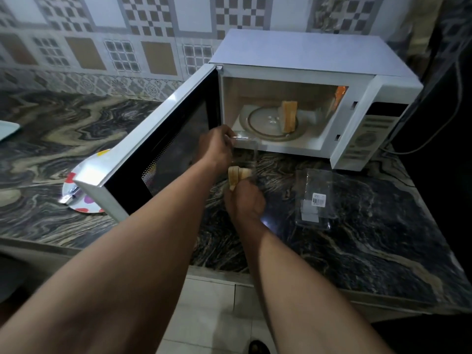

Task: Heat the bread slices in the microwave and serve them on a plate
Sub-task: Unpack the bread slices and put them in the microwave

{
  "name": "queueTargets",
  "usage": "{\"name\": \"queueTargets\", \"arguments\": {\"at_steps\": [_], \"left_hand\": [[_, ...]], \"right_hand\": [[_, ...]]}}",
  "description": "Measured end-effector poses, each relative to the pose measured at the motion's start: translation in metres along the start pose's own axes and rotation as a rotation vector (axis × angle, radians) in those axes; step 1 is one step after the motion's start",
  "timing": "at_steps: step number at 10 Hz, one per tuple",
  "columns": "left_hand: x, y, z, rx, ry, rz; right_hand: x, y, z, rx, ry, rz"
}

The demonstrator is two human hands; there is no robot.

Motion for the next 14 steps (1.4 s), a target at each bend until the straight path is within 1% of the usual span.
{"name": "queueTargets", "arguments": {"at_steps": [1, 2, 3, 4, 5, 6, 7, 9, 11, 12, 13, 14], "left_hand": [[-0.003, -0.001, 0.003, -0.047, 0.013, 0.027], [-0.002, 0.002, 0.002, -0.049, 0.014, -0.001], [-0.004, 0.003, 0.0, -0.012, 0.037, -0.017], [-0.011, 0.0, 0.002, 0.222, 0.002, -0.289], [0.0, 0.005, -0.007, -0.111, 0.093, 0.137], [0.001, -0.004, -0.006, 0.002, -0.003, 0.015], [0.002, -0.004, -0.013, 0.026, -0.008, 0.021], [0.006, -0.007, -0.025, 0.007, -0.021, 0.103], [0.006, -0.018, -0.037, 0.021, -0.058, 0.116], [0.008, -0.023, -0.047, -0.017, -0.075, 0.15], [0.007, -0.028, -0.058, -0.056, -0.08, 0.221], [0.0, -0.036, -0.066, -0.045, -0.082, 0.281]], "right_hand": [[0.002, 0.0, 0.0, -0.026, 0.008, 0.003], [0.007, 0.001, -0.002, -0.048, 0.008, -0.004], [0.013, 0.002, -0.004, -0.063, 0.016, 0.013], [0.02, 0.001, -0.005, -0.077, 0.021, 0.046], [0.025, 0.001, -0.008, -0.094, 0.028, 0.096], [0.03, 0.001, -0.013, -0.113, 0.039, 0.152], [0.032, 0.004, -0.02, -0.133, 0.039, 0.182], [0.048, 0.019, -0.03, -0.143, 0.053, 0.145], [0.073, 0.035, -0.033, -0.199, 0.132, 0.062], [0.088, 0.039, -0.031, -0.189, 0.157, 0.04], [0.1, 0.04, -0.026, -0.197, 0.199, 0.039], [0.11, 0.039, -0.02, -0.185, 0.219, 0.03]]}}
Point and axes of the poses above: each hand's wrist, its own z-axis towards the middle knuckle, its own x-axis out of the back of the hand, y = z × x, the point moved 2 cm from there along z, towards the middle knuckle, and after that the axes turned 12 degrees about x, right-handed, at the moved point
